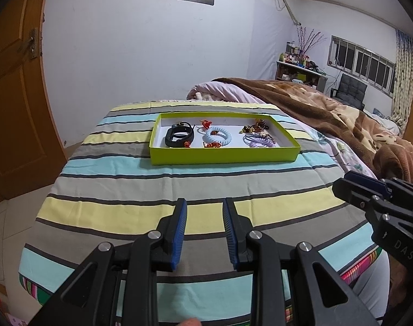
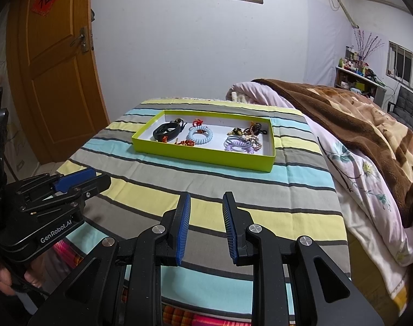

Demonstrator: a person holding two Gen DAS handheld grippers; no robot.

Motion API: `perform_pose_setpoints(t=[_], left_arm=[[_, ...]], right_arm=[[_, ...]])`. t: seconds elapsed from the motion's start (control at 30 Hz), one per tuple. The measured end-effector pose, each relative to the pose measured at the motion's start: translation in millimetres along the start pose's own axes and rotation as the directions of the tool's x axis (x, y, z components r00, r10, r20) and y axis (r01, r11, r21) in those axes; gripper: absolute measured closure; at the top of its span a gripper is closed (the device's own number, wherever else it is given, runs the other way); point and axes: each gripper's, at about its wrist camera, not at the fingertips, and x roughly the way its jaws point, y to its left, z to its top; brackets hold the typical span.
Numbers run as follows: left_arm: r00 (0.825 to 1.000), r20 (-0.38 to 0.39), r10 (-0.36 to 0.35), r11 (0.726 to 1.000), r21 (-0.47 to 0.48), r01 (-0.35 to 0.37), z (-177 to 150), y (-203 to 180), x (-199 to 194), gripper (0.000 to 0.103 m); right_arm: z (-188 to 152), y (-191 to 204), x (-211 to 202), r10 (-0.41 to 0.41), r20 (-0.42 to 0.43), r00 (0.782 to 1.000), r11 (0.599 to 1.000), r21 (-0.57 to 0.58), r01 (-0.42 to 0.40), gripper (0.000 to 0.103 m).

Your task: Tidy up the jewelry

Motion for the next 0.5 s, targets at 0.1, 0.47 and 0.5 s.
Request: perform_pose_setpoints(t=[0.1, 0.47, 0.5], left_arm=[[1.0, 0.0, 0.008, 1.0, -0.007, -0.008, 0.0, 1.3, 1.1, 0.075], [1.0, -0.003, -0.007, 1.0, -0.016, 0.007, -0.4, 2.1, 4.1, 0.075], [1.0, -0.004, -0.013, 1.0, -0.017, 0.013, -0.5, 2.1, 4.4, 0.075]], right_arm=[[0.1, -0.2, -0.7, 0.0, -0.002, 1.0, 1.0, 0.0, 0.0, 0.078], [-1.0, -1.7, -0.4, 0.001, -0.006, 1.0, 1.0, 0.004, -0.001, 0.078], [-1.2, -2.1, -0.3, 0.001, -0.006, 1.0, 1.0, 0.004, -0.001, 0.078]])
